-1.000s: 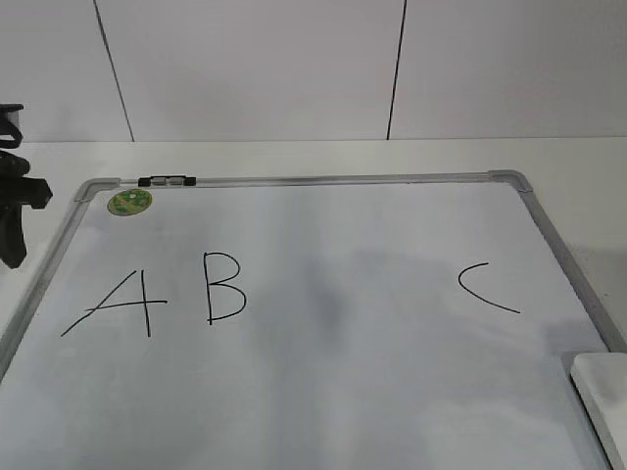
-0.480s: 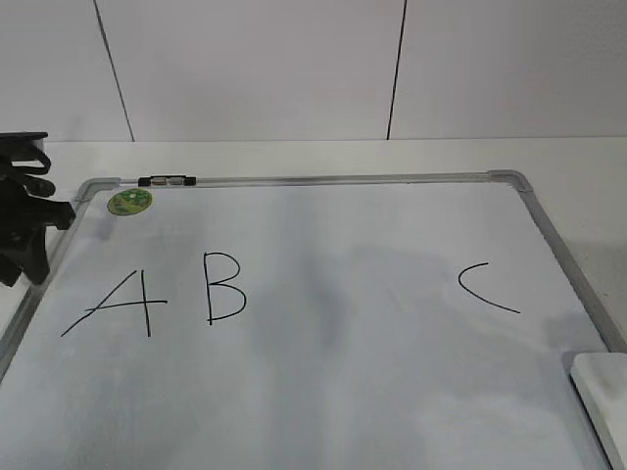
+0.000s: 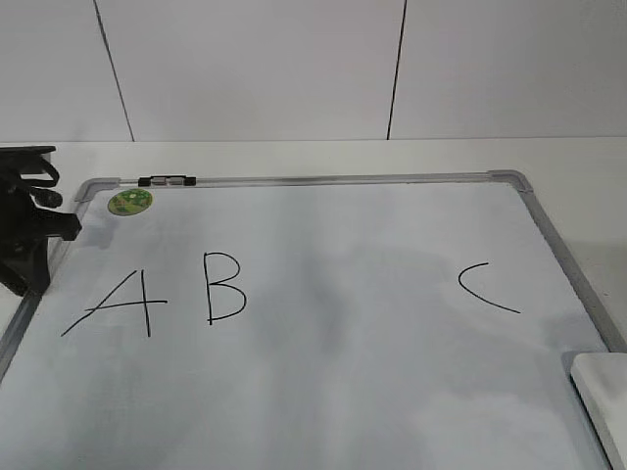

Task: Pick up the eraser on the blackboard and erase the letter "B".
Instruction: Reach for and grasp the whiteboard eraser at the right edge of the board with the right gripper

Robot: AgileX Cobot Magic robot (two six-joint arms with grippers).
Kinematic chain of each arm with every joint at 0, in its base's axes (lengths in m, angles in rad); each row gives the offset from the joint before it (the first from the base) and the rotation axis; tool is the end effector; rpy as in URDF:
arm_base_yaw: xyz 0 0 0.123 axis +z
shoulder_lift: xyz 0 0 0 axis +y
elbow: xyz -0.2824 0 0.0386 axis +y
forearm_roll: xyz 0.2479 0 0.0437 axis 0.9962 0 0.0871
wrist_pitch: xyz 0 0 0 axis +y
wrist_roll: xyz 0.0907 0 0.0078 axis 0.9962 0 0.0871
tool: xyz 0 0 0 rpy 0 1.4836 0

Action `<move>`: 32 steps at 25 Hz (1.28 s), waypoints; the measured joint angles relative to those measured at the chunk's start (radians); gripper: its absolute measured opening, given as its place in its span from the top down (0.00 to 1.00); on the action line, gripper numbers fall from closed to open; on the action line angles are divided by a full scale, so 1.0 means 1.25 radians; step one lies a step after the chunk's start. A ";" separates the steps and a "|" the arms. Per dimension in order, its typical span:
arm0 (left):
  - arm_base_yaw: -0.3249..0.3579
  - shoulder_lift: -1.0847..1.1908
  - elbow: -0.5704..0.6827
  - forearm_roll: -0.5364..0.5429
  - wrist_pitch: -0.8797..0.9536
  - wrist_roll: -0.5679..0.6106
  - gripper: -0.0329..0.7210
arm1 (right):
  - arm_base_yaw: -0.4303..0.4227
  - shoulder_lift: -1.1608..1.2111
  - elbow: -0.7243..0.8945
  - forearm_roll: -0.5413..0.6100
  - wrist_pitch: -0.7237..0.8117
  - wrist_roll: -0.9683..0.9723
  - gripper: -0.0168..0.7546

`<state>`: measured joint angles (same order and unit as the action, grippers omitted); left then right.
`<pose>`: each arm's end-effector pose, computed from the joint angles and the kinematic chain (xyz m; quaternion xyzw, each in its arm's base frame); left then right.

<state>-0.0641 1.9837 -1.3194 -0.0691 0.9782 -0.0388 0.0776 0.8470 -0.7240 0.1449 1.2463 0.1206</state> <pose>0.3711 -0.0290 0.1569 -0.0064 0.9995 -0.0292 0.0063 0.1178 0.0217 0.2867 0.0342 0.9865 0.0851 0.1357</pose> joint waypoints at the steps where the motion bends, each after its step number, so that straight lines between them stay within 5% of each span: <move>1: 0.000 0.000 0.000 0.000 -0.001 0.000 0.77 | 0.000 0.000 0.000 0.000 0.000 0.000 0.24; 12: 0.000 0.000 0.000 0.000 -0.028 0.015 0.92 | 0.000 0.000 0.000 -0.034 0.000 0.000 0.24; 24: 0.000 0.001 0.000 -0.002 -0.029 0.015 0.93 | 0.000 0.021 0.000 -0.036 0.000 0.000 0.24; 32: 0.000 0.001 0.000 -0.002 -0.029 0.015 0.93 | 0.000 0.120 -0.001 -0.036 -0.042 0.000 0.11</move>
<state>-0.0641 1.9852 -1.3194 -0.0713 0.9415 -0.0205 0.0776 0.9972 -0.7255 0.0997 1.1938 0.1206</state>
